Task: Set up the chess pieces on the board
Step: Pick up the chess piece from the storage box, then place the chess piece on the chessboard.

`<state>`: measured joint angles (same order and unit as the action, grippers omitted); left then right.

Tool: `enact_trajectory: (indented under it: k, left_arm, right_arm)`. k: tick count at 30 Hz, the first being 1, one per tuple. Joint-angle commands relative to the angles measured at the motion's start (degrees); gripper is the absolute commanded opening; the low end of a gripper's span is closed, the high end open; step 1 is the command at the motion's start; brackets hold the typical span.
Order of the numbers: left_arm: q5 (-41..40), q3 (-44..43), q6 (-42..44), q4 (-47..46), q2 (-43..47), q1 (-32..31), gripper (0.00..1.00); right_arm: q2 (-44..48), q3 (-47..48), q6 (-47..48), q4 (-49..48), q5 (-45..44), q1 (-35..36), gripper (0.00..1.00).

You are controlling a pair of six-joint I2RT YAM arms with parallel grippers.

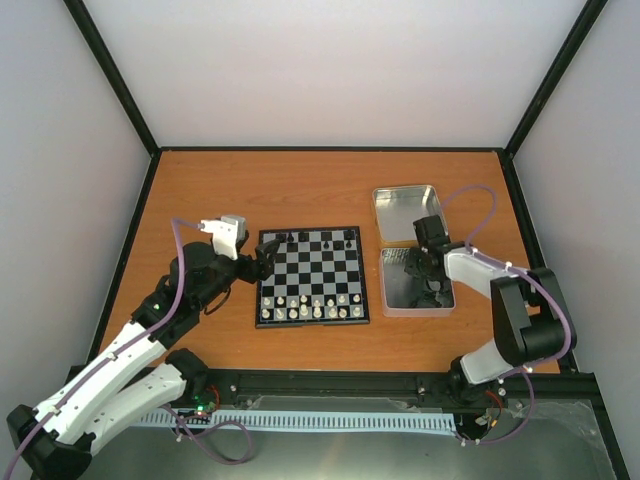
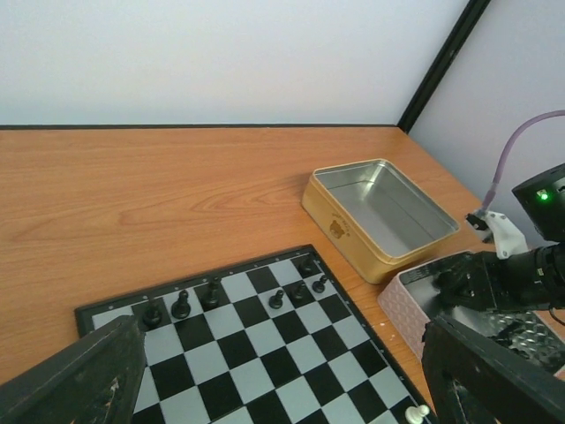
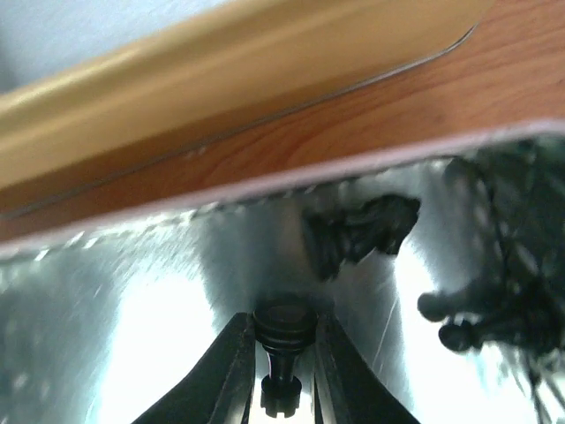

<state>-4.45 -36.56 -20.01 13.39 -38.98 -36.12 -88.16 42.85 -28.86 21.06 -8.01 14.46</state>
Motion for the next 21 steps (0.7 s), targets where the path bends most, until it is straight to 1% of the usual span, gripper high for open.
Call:
enact_trajectory:
  k: [1, 5, 8, 10, 12, 14, 16, 19, 21]
  left_arm:
    - [4.26, -0.18, -2.25, -4.12, -1.38, -0.16, 0.87]
    - [10.25, -0.07, -5.93, -7.64, -4.69, -0.18, 0.87]
    - [15.59, -0.53, -9.7, -10.27, -7.91, -0.18, 0.87]
    - [19.42, -0.85, -11.73, -12.19, -9.81, -0.18, 0.87]
    - [23.45, -0.18, -12.44, -15.92, -10.83, -0.18, 0.87]
    - [25.97, 1.68, -12.67, -20.19, -11.18, -0.18, 0.87]
    - [25.19, 3.34, -13.76, -23.04, -11.61, -0.18, 0.87]
    - [25.67, 5.05, -14.32, -28.1, -13.34, -0.33, 0.86]
    - [25.85, 5.45, -14.45, -31.57, -15.64, -0.63, 0.84]
  right_arm:
    - [7.62, -1.45, 3.33, 2.44, 7.65, -0.21, 0.03]
    - [15.67, -1.74, 6.44, 1.85, 16.0, -0.22, 0.04]
    - [20.9, -1.99, 7.68, -0.42, 25.76, -0.21, 0.05]
    - [22.44, -2.28, 6.37, -3.21, 34.31, -0.15, 0.06]
    - [22.68, -2.31, 3.29, -6.47, 40.7, 0.07, 0.07]
    - [22.74, -2.65, -1.93, -10.28, 44.2, 0.81, 0.08]
    - [23.08, -3.82, -9.71, -16.01, 45.94, 2.65, 0.09]
    - [22.69, -4.54, -22.55, -24.08, 42.54, 7.35, 0.09]
    - [21.63, -4.53, -29.97, -28.45, 39.32, 11.13, 0.09]
